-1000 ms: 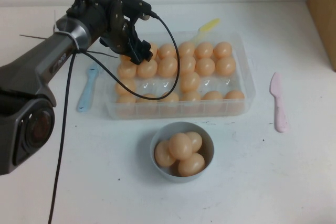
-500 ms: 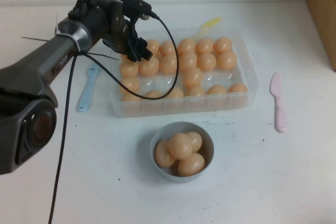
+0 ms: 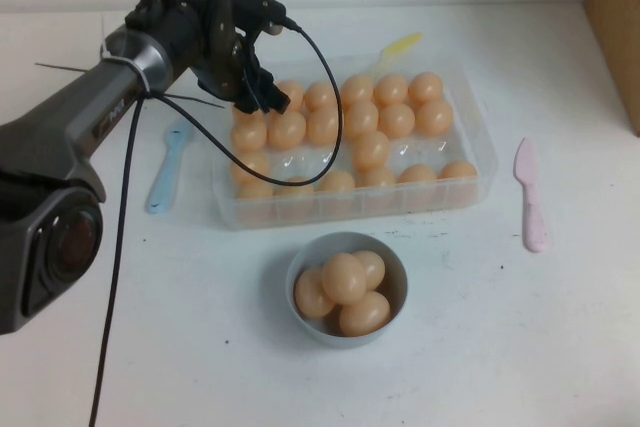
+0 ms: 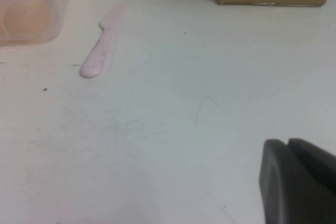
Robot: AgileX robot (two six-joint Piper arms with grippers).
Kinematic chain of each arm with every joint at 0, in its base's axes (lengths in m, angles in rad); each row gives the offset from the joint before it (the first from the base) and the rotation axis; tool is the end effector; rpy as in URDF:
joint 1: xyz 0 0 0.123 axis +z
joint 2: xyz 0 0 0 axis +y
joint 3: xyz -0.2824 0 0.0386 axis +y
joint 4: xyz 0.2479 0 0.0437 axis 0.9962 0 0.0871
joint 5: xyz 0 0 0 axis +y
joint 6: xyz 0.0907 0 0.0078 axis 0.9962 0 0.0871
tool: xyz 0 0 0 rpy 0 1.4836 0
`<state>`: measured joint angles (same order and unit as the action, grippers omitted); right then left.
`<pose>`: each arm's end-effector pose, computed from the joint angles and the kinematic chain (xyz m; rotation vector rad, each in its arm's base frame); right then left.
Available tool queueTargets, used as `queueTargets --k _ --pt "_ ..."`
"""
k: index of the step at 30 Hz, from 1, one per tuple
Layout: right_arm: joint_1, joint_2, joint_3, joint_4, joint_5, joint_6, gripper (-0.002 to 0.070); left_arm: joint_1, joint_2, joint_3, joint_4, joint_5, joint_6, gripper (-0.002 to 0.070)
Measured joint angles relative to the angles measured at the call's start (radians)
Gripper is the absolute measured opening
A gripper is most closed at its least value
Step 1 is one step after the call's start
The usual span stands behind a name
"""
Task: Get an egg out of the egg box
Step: Pick up the egg from the plastic box
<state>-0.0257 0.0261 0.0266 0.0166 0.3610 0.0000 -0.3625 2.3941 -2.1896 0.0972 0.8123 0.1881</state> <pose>0.0547 -0.0009 0.1702 0.0351 1.8969 -0.0014 0.5066 -0.1853 0.2064 0.7303 2.3860 0.0432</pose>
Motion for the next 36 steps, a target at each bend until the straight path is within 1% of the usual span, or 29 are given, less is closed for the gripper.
queueTargets --k 2,5,10,14,16,18,20,23,27,36 --pt "0.000 0.000 0.000 0.000 0.000 0.000 -0.0017 -0.005 -0.012 -0.006 0.002 0.030 -0.015 0.0147" --pt "0.000 0.000 0.000 0.000 0.000 0.000 -0.0017 -0.013 -0.027 -0.022 0.002 0.060 -0.024 0.0081" --pt "0.000 0.000 0.000 0.000 0.000 0.000 -0.0017 -0.020 -0.049 -0.029 0.004 0.081 -0.040 0.0044" --pt "0.000 0.000 0.000 0.000 0.000 0.000 -0.0017 -0.021 -0.056 -0.029 0.021 0.096 -0.045 0.0048" --pt "0.000 0.000 0.000 0.000 0.000 0.000 -0.0017 -0.021 -0.056 -0.029 0.033 0.099 -0.045 0.0090" --pt "0.000 0.000 0.000 0.000 0.000 0.000 -0.0017 -0.021 -0.052 -0.029 0.035 0.101 -0.045 0.0169" --pt "0.000 0.000 0.000 0.000 0.000 0.000 -0.0017 -0.021 -0.042 -0.029 0.035 0.101 -0.051 0.0294" --pt "0.000 0.000 0.000 0.000 0.000 0.000 -0.0017 -0.021 -0.027 -0.029 0.035 0.101 -0.084 0.0440" --pt "0.000 0.000 0.000 0.000 0.000 0.000 -0.0017 -0.021 -0.009 -0.029 0.035 0.096 -0.101 0.0489" --pt "0.000 0.000 0.000 0.000 0.000 0.000 -0.0017 -0.019 0.014 -0.029 0.037 0.064 -0.103 0.0500"
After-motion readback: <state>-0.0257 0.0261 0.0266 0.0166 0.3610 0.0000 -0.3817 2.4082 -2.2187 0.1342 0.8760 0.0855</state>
